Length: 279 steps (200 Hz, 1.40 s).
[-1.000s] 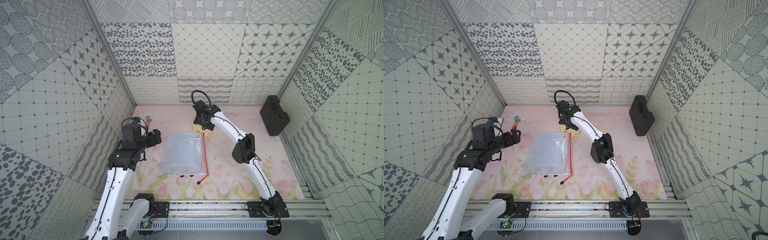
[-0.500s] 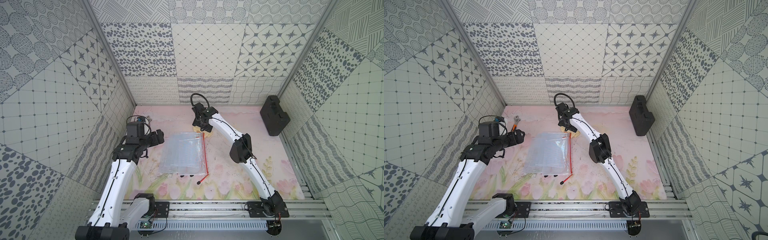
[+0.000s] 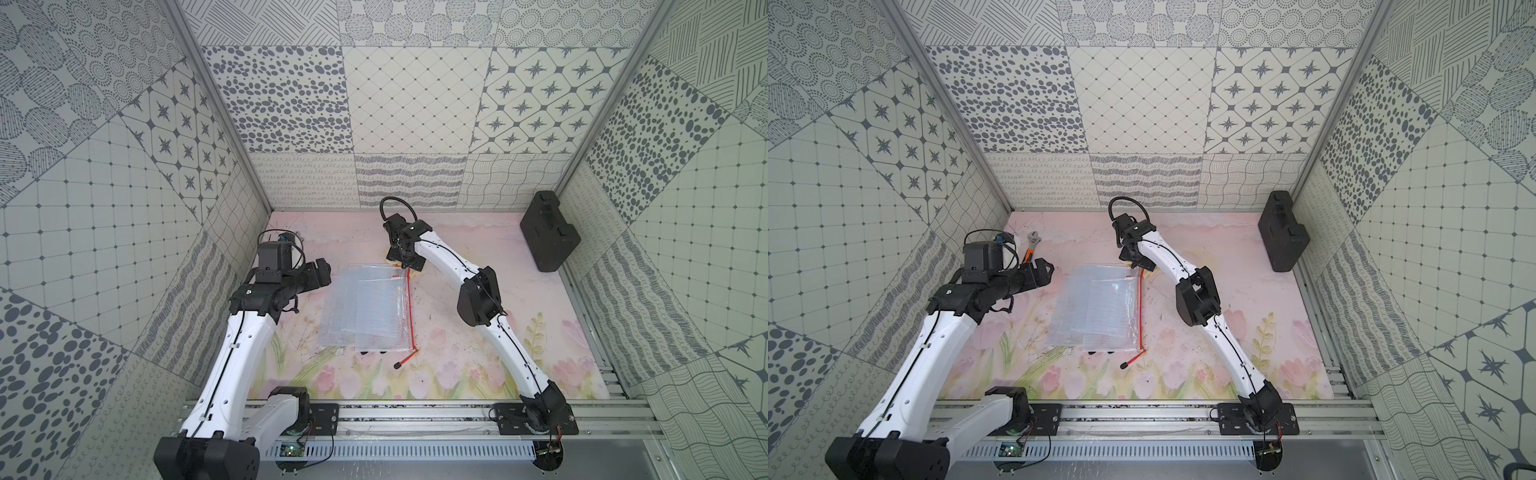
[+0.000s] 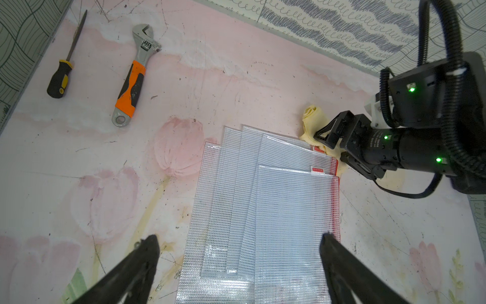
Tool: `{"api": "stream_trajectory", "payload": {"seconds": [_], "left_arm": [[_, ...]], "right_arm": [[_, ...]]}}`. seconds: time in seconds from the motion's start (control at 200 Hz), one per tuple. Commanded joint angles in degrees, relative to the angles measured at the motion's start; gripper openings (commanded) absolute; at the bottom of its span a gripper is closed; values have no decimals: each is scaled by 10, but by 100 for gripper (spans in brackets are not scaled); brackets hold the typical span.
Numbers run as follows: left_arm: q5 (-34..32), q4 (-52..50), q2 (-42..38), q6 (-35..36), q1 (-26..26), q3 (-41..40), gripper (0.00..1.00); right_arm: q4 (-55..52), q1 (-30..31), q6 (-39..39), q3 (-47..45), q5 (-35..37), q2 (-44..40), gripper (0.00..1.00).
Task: Wipe the document bag
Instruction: Pick up the cleaning item at the center of the board, then adjust the document bag at the center of the board.
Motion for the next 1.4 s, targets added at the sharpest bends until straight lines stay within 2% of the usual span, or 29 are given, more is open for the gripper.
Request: {"api": "stream_trajectory", "payload": {"seconds": [0.0,0.075,0.22,0.3,0.42,0.585,0.665,0.72,0.785,0.855,0.926,1.031,1.096,1.281,1.391], "left_arm": [[16,17,3,-2,-2,1,95],[15,21,3,-7,-2,-4,95],[17,21,8,-14,-2,-4,95],[22,23,7,-19,-3,-4,94],[26,29,8,-31,-4,-5,94],[27,35,13,-45,-9,4,93],[25,34,15,-51,-14,14,92],[17,33,15,-56,-20,21,92],[11,34,15,-60,-28,27,92],[0,34,16,-68,-38,32,91],[-8,28,18,-75,-50,40,90],[-31,24,18,-85,-78,47,90],[-45,24,22,-88,-98,50,90],[-83,1,61,-73,-159,94,89],[-111,-11,74,-65,-193,113,89]], "right_arm": [[-1,-7,0,-34,9,12,75],[9,-11,-3,-63,1,3,65],[66,-28,-20,-161,-24,-53,36],[124,-33,-39,-235,-25,-115,19],[206,-32,-82,-348,36,-249,0],[362,-31,-176,-524,118,-491,0],[461,-37,-209,-625,128,-608,0],[544,-48,-228,-705,109,-689,0],[633,-74,-231,-790,53,-780,0],[696,-110,-214,-869,1,-867,0],[736,-134,-229,-924,-25,-947,0],[719,-136,-276,-964,-21,-1048,0],[708,-145,-305,-979,-68,-1091,0],[602,-148,-358,-946,-183,-1131,0],[581,-148,-351,-963,-204,-1157,0]]}}
